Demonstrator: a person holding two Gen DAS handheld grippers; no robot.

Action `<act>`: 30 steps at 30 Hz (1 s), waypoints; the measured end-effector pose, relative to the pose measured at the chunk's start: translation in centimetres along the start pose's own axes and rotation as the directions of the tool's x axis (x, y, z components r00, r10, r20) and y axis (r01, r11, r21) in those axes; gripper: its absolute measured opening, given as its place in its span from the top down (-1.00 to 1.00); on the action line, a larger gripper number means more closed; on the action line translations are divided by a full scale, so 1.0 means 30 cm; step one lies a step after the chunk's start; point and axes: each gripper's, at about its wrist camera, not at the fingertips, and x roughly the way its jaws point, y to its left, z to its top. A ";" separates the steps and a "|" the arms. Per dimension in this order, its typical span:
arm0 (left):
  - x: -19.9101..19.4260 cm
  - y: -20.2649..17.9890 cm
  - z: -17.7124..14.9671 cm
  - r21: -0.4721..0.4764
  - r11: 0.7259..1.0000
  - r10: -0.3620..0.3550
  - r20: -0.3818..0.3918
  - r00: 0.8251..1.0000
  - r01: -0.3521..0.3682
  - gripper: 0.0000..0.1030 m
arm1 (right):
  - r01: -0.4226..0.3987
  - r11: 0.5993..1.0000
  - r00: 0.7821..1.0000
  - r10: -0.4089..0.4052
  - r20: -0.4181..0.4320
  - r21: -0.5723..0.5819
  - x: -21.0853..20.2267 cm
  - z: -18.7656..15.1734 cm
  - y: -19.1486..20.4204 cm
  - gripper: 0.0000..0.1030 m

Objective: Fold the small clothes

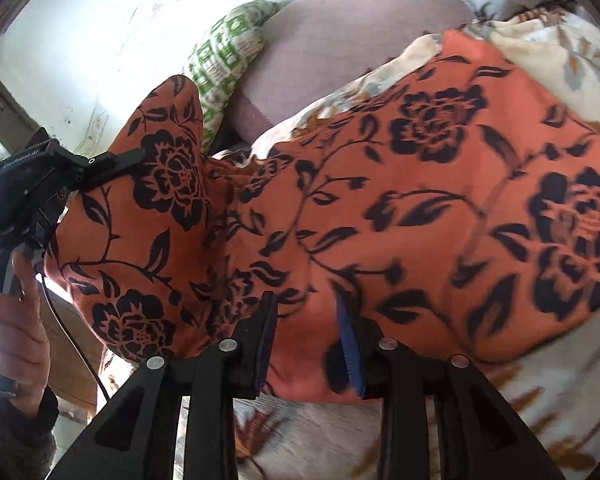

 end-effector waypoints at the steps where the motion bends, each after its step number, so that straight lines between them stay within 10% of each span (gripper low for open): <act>1: 0.056 -0.020 0.001 -0.007 1.000 0.018 -0.012 1.000 -0.018 0.62 | 0.003 1.000 1.000 -0.003 0.005 0.027 -0.021 -0.005 -0.040 0.34; 7: 0.316 -0.020 -0.031 -0.085 0.986 0.129 -0.150 0.980 -0.142 0.50 | -0.171 0.958 0.985 0.172 0.014 0.231 -0.045 -0.005 -0.215 0.37; 12: 0.218 -0.069 -0.005 -0.084 0.996 0.017 -0.131 0.991 -0.028 0.38 | -0.214 0.946 0.976 0.216 0.019 0.245 -0.043 -0.007 -0.237 0.35; 16: 0.073 -0.106 0.038 0.061 0.985 0.164 -0.028 0.986 -0.163 -0.06 | -0.224 0.934 0.973 0.230 0.010 0.277 -0.070 -0.003 -0.246 0.33; 21: 0.114 -0.165 0.158 0.195 0.923 0.351 -0.069 0.934 -0.333 -0.07 | -0.326 0.890 0.944 0.323 0.063 0.320 -0.125 -0.003 -0.222 -0.38; 26: 0.360 -0.326 0.249 0.265 0.819 0.553 -0.124 0.824 -0.510 -0.12 | -0.303 0.929 0.943 0.324 -0.070 0.213 -0.038 0.004 -0.090 -0.39; 30: 0.528 -0.440 0.295 0.306 0.763 0.627 -0.130 0.769 -0.570 -0.11 | -0.281 0.956 0.947 0.290 -0.137 0.083 0.007 -0.023 -0.010 -0.39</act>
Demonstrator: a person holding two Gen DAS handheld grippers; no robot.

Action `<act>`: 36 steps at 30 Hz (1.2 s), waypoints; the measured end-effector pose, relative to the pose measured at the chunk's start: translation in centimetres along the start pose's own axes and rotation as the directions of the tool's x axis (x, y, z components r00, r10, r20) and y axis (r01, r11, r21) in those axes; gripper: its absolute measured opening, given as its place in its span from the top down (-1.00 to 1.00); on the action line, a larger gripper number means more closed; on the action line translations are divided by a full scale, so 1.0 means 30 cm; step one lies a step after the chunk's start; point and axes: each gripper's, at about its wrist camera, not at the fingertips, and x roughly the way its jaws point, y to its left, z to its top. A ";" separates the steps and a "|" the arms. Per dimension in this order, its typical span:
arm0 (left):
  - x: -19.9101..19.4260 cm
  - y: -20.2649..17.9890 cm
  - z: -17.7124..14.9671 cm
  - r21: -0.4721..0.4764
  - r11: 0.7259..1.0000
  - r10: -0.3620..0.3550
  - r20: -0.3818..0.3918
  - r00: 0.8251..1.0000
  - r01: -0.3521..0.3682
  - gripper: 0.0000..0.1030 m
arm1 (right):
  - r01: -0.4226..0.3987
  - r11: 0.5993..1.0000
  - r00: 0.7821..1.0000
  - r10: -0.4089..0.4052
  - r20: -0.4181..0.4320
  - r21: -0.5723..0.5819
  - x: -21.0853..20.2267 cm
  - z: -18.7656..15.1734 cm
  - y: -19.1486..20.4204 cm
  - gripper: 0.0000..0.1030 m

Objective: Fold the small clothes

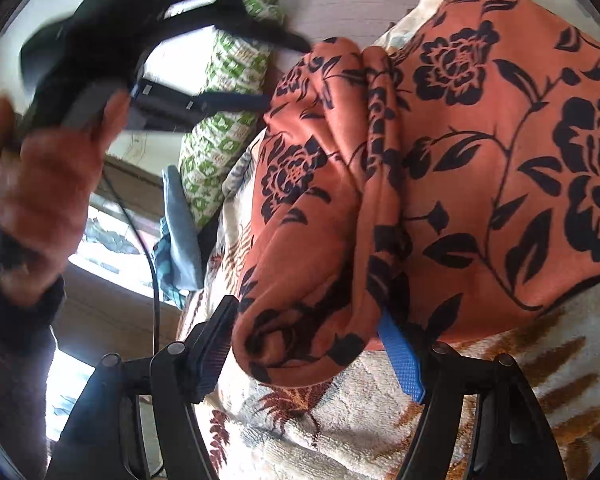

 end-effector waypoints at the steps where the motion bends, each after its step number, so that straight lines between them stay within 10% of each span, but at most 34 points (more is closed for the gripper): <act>1: 0.006 -0.044 0.018 0.014 1.000 0.016 -0.016 1.000 -0.015 -0.11 | 0.011 1.000 1.000 -0.011 -0.002 -0.029 0.005 -0.006 0.010 -0.39; 8: 0.201 -0.153 0.023 0.149 0.956 0.264 -0.059 0.963 -0.253 0.27 | -0.021 0.999 1.000 0.021 0.000 -0.027 0.025 0.001 -0.011 -0.39; 11: 0.198 -0.110 0.010 0.095 0.980 0.178 -0.037 0.983 -0.174 0.64 | -0.039 0.999 0.999 0.039 0.029 -0.007 0.028 0.016 -0.026 -0.34; 14: 0.119 -0.077 -0.024 0.070 0.992 0.102 0.033 0.994 -0.105 0.79 | -0.048 0.999 0.998 0.048 0.030 0.007 0.025 0.028 -0.037 0.62; 20: -0.089 -0.040 -0.037 0.011 0.990 -0.141 0.165 0.976 0.141 0.79 | -0.084 0.995 0.984 0.091 0.154 -0.055 -0.144 0.082 0.023 0.69; 36: 0.272 -0.248 0.040 -0.008 0.990 -0.137 0.068 0.988 0.138 0.68 | 0.036 0.994 0.975 -0.057 0.214 0.100 -0.313 0.070 -0.322 0.58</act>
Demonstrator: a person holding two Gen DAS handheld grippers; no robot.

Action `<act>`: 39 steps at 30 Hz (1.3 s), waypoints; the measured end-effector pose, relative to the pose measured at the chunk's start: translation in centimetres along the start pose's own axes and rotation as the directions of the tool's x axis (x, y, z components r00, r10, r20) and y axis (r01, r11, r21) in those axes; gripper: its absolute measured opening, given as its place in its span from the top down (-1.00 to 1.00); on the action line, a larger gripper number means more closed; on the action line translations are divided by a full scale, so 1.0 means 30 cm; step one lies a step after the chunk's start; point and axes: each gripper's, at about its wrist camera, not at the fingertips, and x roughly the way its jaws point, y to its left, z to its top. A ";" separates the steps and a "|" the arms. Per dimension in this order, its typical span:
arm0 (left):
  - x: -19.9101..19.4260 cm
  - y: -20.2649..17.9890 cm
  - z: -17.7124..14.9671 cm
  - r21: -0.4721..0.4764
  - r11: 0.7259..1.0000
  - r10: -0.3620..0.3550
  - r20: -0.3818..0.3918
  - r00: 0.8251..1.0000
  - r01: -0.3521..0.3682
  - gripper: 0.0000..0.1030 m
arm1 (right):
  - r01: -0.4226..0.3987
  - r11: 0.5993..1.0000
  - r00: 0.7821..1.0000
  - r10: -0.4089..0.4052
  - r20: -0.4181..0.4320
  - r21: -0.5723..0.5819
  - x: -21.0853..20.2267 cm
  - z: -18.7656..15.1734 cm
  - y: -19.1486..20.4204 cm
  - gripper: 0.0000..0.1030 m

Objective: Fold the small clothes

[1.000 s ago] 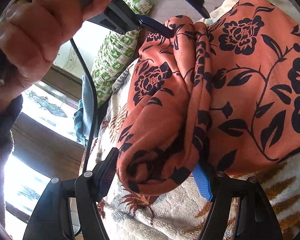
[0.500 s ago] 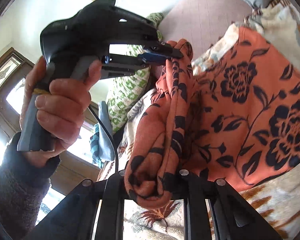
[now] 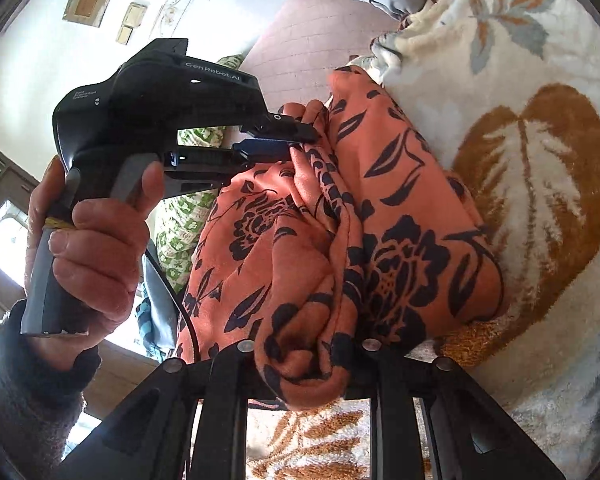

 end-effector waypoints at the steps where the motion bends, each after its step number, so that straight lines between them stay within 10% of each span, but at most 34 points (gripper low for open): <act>1: 0.005 -0.005 -0.001 0.002 1.000 0.008 0.003 1.000 -0.008 0.67 | -0.002 1.000 1.000 0.002 -0.004 0.000 0.004 -0.001 -0.007 0.56; 19: -0.028 -0.038 -0.043 0.012 0.998 0.064 0.027 0.998 -0.065 0.51 | -0.005 1.000 1.000 0.005 -0.018 -0.003 0.039 0.005 -0.011 0.47; 26: -0.158 -0.108 -0.034 0.058 0.996 -0.070 0.115 0.991 0.064 0.74 | -0.084 0.995 0.992 0.089 0.094 -0.054 -0.058 0.066 0.067 0.72; 35: -0.103 -0.017 -0.023 -0.058 0.979 -0.192 0.052 0.980 0.195 0.72 | 0.064 0.996 0.995 -0.068 0.072 0.055 -0.008 0.085 -0.103 0.62; 39: -0.273 0.190 -0.032 -0.119 0.960 -0.230 0.176 0.957 0.252 0.24 | 0.073 0.996 0.996 -0.075 0.044 0.049 -0.018 0.101 -0.081 0.43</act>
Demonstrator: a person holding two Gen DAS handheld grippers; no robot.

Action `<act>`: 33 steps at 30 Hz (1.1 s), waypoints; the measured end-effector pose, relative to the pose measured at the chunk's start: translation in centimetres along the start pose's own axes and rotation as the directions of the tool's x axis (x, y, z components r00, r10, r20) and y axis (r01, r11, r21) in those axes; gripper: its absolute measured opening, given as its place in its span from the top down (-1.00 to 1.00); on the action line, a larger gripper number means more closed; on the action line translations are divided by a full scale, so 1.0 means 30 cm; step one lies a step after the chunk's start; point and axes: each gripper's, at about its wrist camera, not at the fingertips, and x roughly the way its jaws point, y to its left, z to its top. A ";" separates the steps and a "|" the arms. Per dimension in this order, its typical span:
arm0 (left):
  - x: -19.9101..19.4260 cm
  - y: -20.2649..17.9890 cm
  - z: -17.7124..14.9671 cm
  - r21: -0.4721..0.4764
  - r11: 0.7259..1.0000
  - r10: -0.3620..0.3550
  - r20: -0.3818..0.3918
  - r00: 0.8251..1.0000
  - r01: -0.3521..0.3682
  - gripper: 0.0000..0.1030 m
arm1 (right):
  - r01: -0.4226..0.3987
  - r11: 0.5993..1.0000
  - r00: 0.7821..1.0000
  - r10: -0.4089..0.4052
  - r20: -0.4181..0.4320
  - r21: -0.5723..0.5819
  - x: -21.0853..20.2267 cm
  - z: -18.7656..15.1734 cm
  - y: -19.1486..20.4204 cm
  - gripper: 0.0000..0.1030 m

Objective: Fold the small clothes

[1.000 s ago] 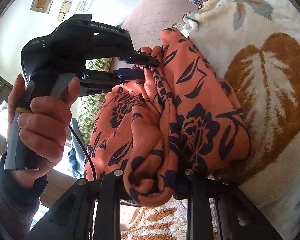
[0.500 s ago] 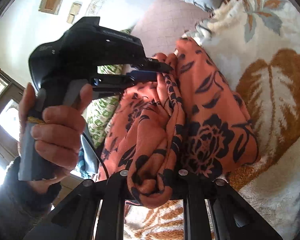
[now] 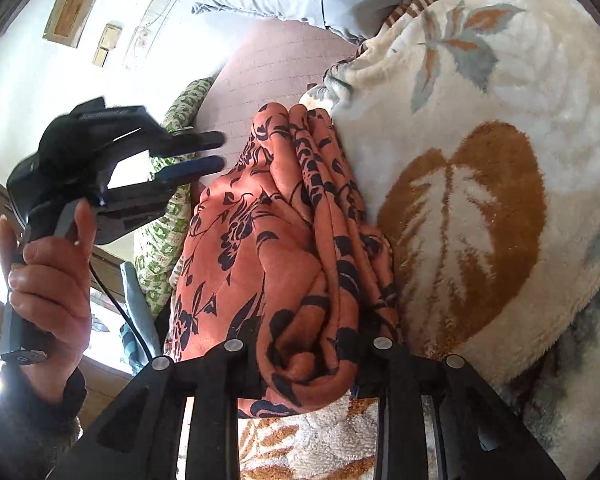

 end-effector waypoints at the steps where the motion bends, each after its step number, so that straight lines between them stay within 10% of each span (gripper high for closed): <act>1: -0.050 0.050 0.000 -0.005 1.000 0.024 0.042 0.999 -0.024 -0.08 | -0.010 1.000 1.000 0.009 0.019 0.012 -0.023 0.016 -0.006 0.34; 5: -0.122 0.228 -0.029 -0.021 0.991 0.133 0.069 0.989 -0.132 -0.23 | 0.054 0.999 0.991 -0.052 0.126 -0.009 -0.077 0.161 0.026 -0.07; 15: -0.007 0.372 -0.107 -0.093 0.988 0.126 -0.001 0.992 -0.126 -0.23 | 0.268 0.946 0.951 -0.290 -0.107 -0.183 0.276 0.428 0.170 -0.29; 17: 0.039 0.355 -0.082 -0.088 0.987 0.133 -0.005 0.991 -0.133 -0.20 | 0.267 0.926 0.947 -0.304 -0.105 -0.265 0.315 0.415 0.192 -0.10; 18: 0.046 0.357 -0.066 -0.086 0.988 0.133 0.010 0.991 -0.132 -0.17 | 0.285 0.901 0.939 -0.331 -0.094 -0.327 0.326 0.408 0.220 0.67; 19: 0.037 0.351 -0.056 -0.082 0.988 0.135 0.039 0.990 -0.131 -0.10 | 0.293 0.878 0.934 -0.347 -0.083 -0.379 0.328 0.411 0.256 0.78; 23: 0.066 0.352 -0.031 -0.061 0.971 0.236 0.074 0.969 -0.231 -0.09 | 0.251 0.882 0.965 -0.262 0.026 -0.398 0.260 0.450 0.323 0.78; 27: 0.138 0.365 -0.040 -0.075 0.962 0.265 0.022 0.964 -0.263 -0.09 | 0.381 0.857 0.893 -0.439 -0.103 -0.347 0.397 0.457 0.182 0.65; 33: 0.026 0.398 -0.139 -0.116 0.981 0.163 0.039 0.986 -0.157 -0.08 | 0.262 0.943 0.954 -0.286 -0.095 -0.205 0.228 0.450 0.138 0.28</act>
